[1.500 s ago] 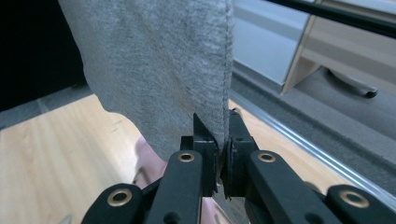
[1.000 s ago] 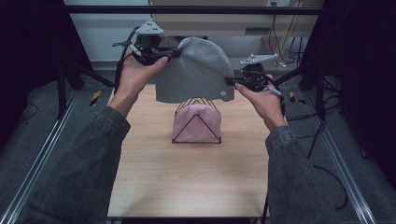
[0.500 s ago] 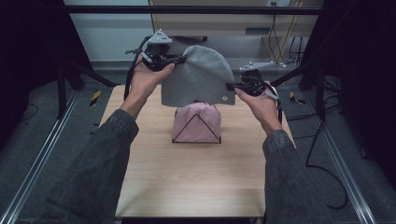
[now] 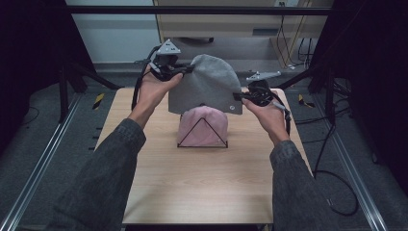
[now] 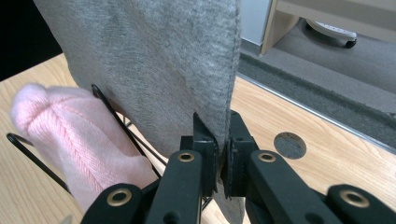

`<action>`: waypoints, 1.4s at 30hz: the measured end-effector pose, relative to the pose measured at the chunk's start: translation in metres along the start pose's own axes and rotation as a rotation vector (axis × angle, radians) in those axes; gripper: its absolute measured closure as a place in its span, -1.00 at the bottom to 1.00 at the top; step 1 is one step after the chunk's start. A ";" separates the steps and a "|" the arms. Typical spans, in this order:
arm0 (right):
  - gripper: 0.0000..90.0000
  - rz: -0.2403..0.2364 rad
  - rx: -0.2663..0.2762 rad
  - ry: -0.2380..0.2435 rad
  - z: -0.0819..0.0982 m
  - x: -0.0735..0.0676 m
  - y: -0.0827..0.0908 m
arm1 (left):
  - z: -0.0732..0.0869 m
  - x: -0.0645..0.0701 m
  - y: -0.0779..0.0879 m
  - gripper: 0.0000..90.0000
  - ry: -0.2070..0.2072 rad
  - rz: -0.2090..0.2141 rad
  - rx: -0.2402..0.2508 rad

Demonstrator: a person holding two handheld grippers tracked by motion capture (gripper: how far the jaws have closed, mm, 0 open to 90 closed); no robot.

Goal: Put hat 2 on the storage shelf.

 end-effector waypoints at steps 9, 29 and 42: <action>0.92 -0.014 -0.031 0.006 0.016 -0.006 -0.012 | 0.019 -0.001 -0.005 0.90 0.013 0.007 -0.023; 0.92 -0.047 -0.092 -0.013 0.048 -0.018 -0.041 | 0.060 -0.005 -0.015 0.90 0.063 0.022 -0.060; 0.91 -0.067 -0.131 -0.038 0.068 -0.026 -0.055 | 0.084 -0.003 -0.022 0.90 0.077 0.020 -0.103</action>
Point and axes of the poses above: each handheld gripper's, and its own axes: y roughly backward along the jaws, z roughly out of its underside, x roughly to its right, the point moved 1 cm from there along -y, roughly forward along the jaws, and after that the axes turned 13 degrees about y, right-handed, at the moved point
